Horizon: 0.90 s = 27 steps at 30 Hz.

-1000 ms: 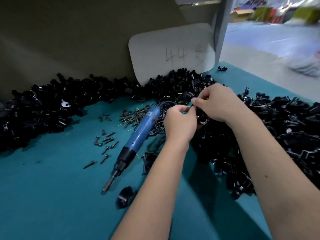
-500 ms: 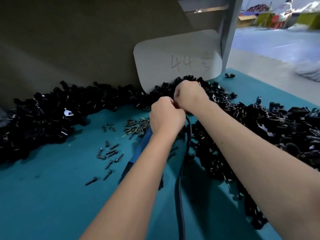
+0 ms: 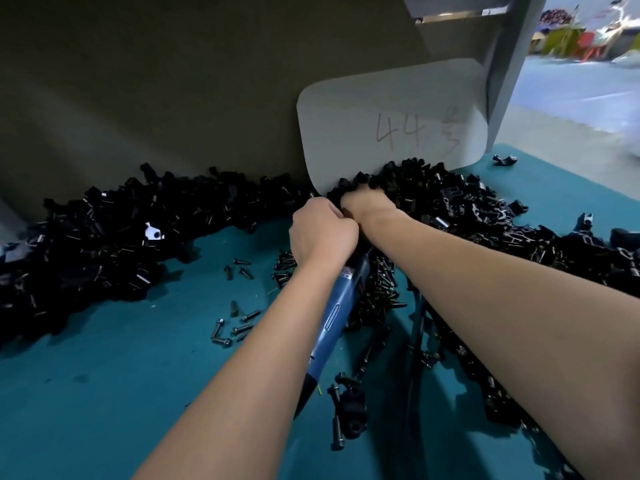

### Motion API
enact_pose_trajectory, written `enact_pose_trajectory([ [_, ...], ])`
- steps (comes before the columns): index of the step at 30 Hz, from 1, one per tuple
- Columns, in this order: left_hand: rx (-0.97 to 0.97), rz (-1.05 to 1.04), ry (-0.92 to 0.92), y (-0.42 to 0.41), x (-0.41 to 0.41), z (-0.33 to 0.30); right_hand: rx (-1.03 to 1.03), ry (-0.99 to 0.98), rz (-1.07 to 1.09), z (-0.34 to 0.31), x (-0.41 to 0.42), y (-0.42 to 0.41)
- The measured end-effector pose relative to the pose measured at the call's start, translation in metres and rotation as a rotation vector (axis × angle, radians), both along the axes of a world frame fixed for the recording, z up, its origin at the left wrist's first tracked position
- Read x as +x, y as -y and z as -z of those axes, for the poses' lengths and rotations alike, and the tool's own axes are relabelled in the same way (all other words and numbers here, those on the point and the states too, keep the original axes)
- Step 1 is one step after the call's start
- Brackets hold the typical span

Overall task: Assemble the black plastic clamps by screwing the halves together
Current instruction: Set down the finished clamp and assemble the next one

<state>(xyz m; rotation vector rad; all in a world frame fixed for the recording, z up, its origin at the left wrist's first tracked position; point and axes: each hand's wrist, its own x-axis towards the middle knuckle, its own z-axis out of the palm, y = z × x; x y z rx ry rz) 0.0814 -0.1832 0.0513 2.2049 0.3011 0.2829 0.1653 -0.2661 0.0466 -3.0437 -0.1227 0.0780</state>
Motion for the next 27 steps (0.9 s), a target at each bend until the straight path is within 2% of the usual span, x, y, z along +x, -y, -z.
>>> enact_pose_trajectory([
  [2, -0.011, 0.015, 0.001, -0.003, 0.001, 0.000, 0.013, 0.024, 0.035, -0.002, -0.001, 0.004],
  [5, -0.020, 0.011, 0.016, -0.014, -0.003, 0.001, -0.129, 0.181, 0.081, 0.000, -0.006, 0.007],
  [7, 0.001, -0.024, 0.032, -0.030, -0.010, 0.003, -0.185, 0.216, 0.149, -0.001, -0.012, 0.003],
  [10, 0.103, -0.085, 0.074, -0.071, -0.023, 0.014, -0.121, 0.308, 0.174, -0.010, -0.020, -0.012],
  [11, 0.171, -0.126, 0.087, -0.089, -0.029, 0.018, -0.034, 0.337, 0.133, -0.015, -0.024, -0.021],
  [13, 0.351, -0.254, 0.087, -0.124, -0.041, 0.027, 0.292, 0.304, 0.037, -0.024, -0.037, -0.041],
  [16, 0.569, -0.378, -0.042, -0.171, -0.059, 0.037, 0.957, -0.017, 0.018, -0.025, -0.064, -0.079],
  [17, 0.598, -0.373, -0.098, -0.184, -0.064, 0.040, 1.065, -0.112, 0.003, -0.022, -0.074, -0.093],
  [19, 0.652, -0.340, -0.154, -0.203, -0.074, 0.046, 1.049, -0.170, -0.067, -0.012, -0.093, -0.118],
  [22, 0.793, -0.313, -0.086, -0.210, -0.084, 0.050, 1.073, -0.226, -0.144, -0.002, -0.122, -0.139],
  [27, 0.683, -0.278, -0.029, -0.200, -0.098, 0.049, 1.233, -0.243, -0.091, 0.003, -0.153, -0.133],
])
